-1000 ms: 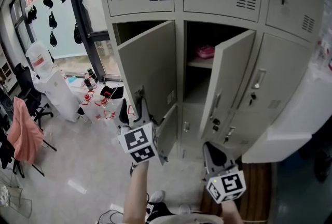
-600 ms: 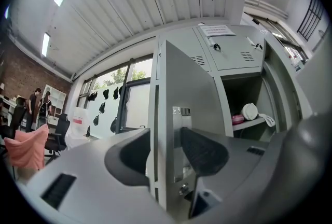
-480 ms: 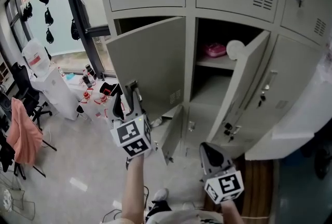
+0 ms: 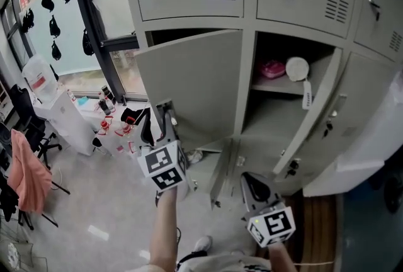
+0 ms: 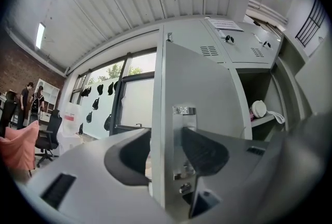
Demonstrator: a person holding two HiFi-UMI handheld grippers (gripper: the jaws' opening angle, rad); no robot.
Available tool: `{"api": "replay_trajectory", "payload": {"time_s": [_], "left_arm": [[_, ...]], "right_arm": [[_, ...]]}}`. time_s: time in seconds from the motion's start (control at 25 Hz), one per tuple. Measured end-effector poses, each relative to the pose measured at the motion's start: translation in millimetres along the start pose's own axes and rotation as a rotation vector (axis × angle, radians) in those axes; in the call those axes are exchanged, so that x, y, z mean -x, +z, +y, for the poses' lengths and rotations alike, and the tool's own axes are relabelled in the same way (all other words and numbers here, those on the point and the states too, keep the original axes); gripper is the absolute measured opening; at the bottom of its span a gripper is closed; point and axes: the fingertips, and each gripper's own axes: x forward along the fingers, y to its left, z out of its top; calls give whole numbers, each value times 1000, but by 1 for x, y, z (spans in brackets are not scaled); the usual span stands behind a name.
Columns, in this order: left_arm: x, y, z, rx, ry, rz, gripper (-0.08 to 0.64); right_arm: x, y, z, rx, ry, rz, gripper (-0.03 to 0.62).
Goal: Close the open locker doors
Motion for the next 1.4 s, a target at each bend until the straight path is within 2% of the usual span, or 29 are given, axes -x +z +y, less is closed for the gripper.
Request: {"api": "replay_trajectory", "payload": {"time_s": [0.48, 0.72, 1.08, 1.4], "left_arm": [[-71, -11, 18, 13, -85, 14, 186], [-93, -2, 17, 20, -126, -6, 186], [-117, -13, 18, -12, -146, 5, 206], [-132, -13, 20, -52, -133, -1, 255]], "right_arm": [[-49, 9, 2, 6, -104, 5, 6], [-63, 10, 3, 8, -146, 12, 6], [-77, 6, 13, 23, -164, 37, 6], [-82, 1, 23, 51, -150, 61, 6]]}}
